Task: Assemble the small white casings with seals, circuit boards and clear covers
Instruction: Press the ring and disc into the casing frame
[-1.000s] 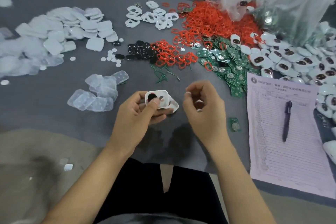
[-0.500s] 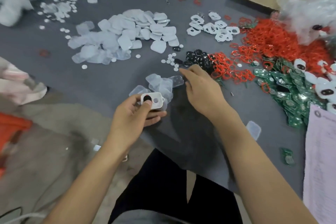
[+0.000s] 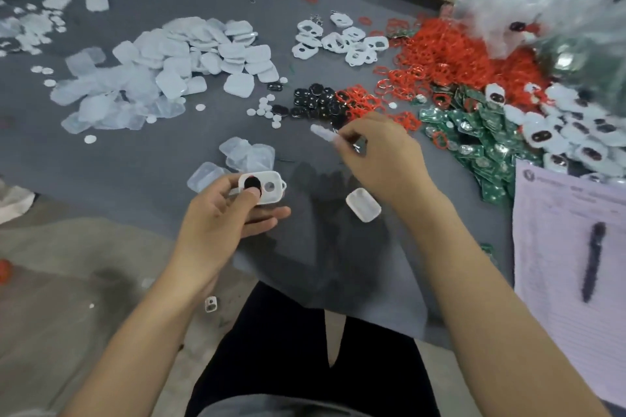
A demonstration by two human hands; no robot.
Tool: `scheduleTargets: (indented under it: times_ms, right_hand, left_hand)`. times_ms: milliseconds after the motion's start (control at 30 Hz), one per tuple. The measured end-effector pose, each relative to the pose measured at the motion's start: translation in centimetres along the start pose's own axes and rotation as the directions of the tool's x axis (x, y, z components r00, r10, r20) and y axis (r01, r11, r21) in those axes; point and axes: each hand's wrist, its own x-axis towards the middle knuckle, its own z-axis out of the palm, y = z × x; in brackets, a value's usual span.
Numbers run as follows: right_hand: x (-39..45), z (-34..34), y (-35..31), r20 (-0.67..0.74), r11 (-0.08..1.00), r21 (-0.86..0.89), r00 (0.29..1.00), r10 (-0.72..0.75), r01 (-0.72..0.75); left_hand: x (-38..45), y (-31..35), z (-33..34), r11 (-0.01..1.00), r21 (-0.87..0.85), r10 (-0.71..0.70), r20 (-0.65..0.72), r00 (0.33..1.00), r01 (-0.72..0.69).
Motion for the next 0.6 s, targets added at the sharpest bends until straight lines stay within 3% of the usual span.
scheduleTargets:
  times_ms: [133, 300, 500, 600]
  right_hand:
    - [-3.0, -4.5, 4.7, -0.117, 0.994, 0.015, 0.987, 0.107, -0.106]
    - [-6.4, -7.7, 9.1, -0.140, 0.972, 0.017, 0.962, 0.235, -0.235]
    - [-7.7, -7.5, 10.1, -0.083, 0.965, -0.007, 0.961, 0.262, -0.264]
    - [-7.0, -6.0, 7.9, -0.093, 0.977, 0.052, 0.973, 0.213, -0.209]
  left_hand:
    - [0.3, -0.7, 2.4, 1.000, 0.005, 0.027, 0.087, 0.996, -0.028]
    - [0.6, -1.7, 5.5, 0.999, 0.026, 0.032, 0.203, 0.979, -0.038]
    - [0.6, -2.3, 7.2, 0.997, 0.066, 0.025, 0.218, 0.976, -0.041]
    - [0.5, -1.9, 7.0, 0.998, 0.046, 0.039, 0.224, 0.974, -0.051]
